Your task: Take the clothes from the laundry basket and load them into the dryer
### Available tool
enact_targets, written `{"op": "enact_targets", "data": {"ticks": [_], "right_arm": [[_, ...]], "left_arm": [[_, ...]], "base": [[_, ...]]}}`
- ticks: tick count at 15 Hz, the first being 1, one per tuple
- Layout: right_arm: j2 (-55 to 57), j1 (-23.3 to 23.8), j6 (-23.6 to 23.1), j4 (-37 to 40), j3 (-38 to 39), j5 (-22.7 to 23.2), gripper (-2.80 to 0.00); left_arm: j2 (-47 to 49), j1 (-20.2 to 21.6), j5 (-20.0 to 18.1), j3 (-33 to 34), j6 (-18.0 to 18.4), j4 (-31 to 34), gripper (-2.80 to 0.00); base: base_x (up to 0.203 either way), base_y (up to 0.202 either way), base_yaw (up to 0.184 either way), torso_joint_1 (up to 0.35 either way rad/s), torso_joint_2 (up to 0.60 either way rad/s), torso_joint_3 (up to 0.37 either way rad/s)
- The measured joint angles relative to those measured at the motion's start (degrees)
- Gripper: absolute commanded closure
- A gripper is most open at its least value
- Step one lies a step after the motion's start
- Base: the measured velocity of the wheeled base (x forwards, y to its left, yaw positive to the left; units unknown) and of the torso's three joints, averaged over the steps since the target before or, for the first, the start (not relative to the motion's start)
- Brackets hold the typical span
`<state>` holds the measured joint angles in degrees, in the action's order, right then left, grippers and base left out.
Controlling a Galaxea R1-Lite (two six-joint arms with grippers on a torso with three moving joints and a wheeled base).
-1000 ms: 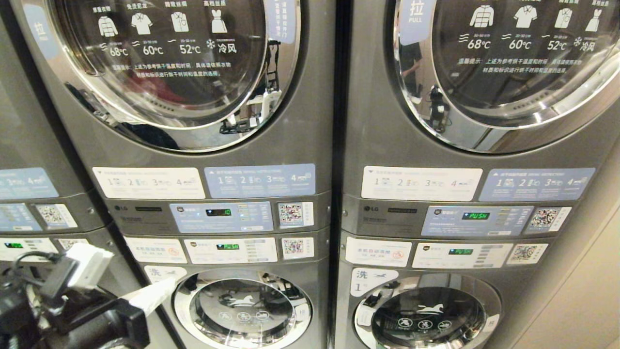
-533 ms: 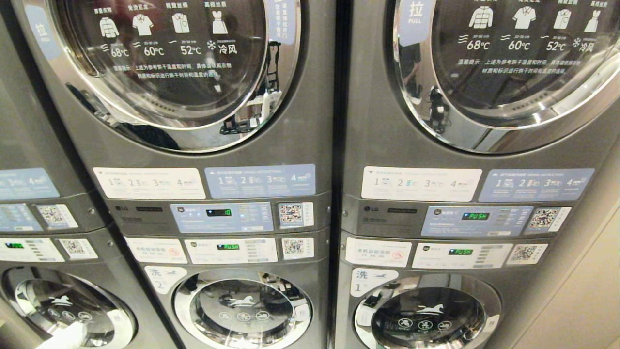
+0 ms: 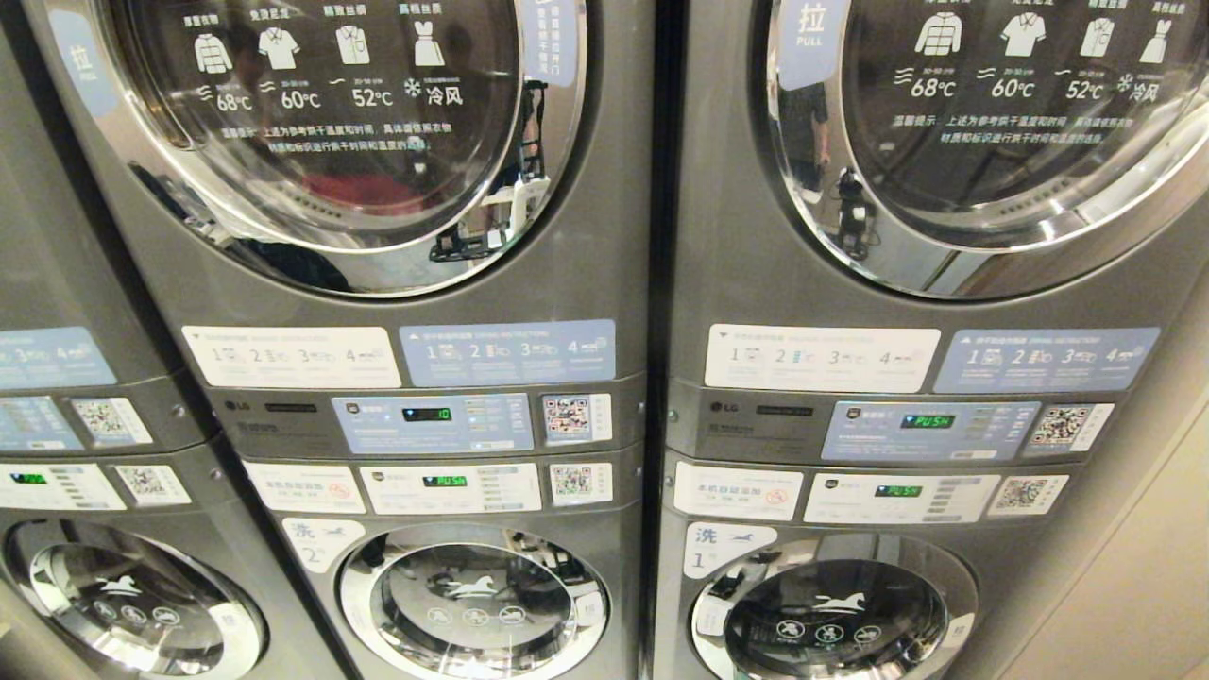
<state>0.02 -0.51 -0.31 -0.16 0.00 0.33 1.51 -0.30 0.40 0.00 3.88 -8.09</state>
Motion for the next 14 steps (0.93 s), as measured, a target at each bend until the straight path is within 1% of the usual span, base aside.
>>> {"op": "enact_targets", "data": {"ticks": [1,2,3,7,14], "right_arm": [[0.0,0.0,0.0,0.0,0.0,0.0,0.00],[0.0,0.0,0.0,0.0,0.0,0.0,0.00],[0.0,0.0,0.0,0.0,0.0,0.0,0.00],[0.0,0.0,-0.1,0.0,0.0,0.0,0.00],[0.0,0.0,0.3,0.0,0.0,-0.4,0.00]], "left_arm": [[-0.7,0.1,-0.8,0.0,2.1,0.9,0.00],[-1.1,0.1,-1.6,0.0,2.8,2.7,0.00],[-1.4,0.1,-1.9,0.0,2.6,3.9,0.00],[-1.6,0.1,-1.6,0.0,1.3,4.1,0.00],[-1.6,0.1,-1.5,0.0,0.8,4.0,0.00]], "base": [[0.000,0.000,0.000,0.000,0.00,0.000],[0.000,0.000,0.000,0.000,0.00,0.000],[0.000,0.000,0.000,0.000,0.00,0.000],[0.000,0.000,0.000,0.000,0.00,0.000],[0.000,0.000,0.000,0.000,0.00,0.000]]}}
